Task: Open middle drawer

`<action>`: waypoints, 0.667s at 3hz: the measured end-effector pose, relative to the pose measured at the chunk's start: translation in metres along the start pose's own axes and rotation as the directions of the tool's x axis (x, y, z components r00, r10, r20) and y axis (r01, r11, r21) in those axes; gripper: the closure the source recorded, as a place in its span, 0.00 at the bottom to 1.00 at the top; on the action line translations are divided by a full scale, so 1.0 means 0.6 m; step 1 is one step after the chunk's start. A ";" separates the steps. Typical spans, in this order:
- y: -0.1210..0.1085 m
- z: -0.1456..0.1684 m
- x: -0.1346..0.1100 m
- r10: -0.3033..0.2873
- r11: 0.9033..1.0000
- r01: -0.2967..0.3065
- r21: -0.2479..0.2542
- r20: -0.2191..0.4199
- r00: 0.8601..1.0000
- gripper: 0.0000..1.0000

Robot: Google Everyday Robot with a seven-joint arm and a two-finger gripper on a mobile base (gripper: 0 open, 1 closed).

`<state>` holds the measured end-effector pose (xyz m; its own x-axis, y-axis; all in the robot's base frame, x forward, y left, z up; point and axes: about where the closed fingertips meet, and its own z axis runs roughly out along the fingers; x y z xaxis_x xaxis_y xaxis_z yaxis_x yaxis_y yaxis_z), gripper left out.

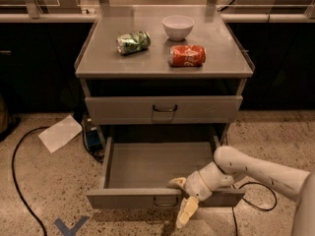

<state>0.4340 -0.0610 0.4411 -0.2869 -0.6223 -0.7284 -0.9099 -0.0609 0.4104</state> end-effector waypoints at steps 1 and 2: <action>0.059 -0.008 0.011 0.039 0.997 -0.040 -0.059 -0.017 0.999 0.00; 0.102 -0.009 0.016 0.086 0.990 -0.088 -0.107 -0.022 0.996 0.00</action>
Offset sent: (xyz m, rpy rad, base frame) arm -0.0810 -0.0224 0.0337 -0.0150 0.2063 0.0375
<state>0.3773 -0.0751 0.4622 -0.3577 -0.6418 -0.6783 -0.8438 -0.0889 0.5292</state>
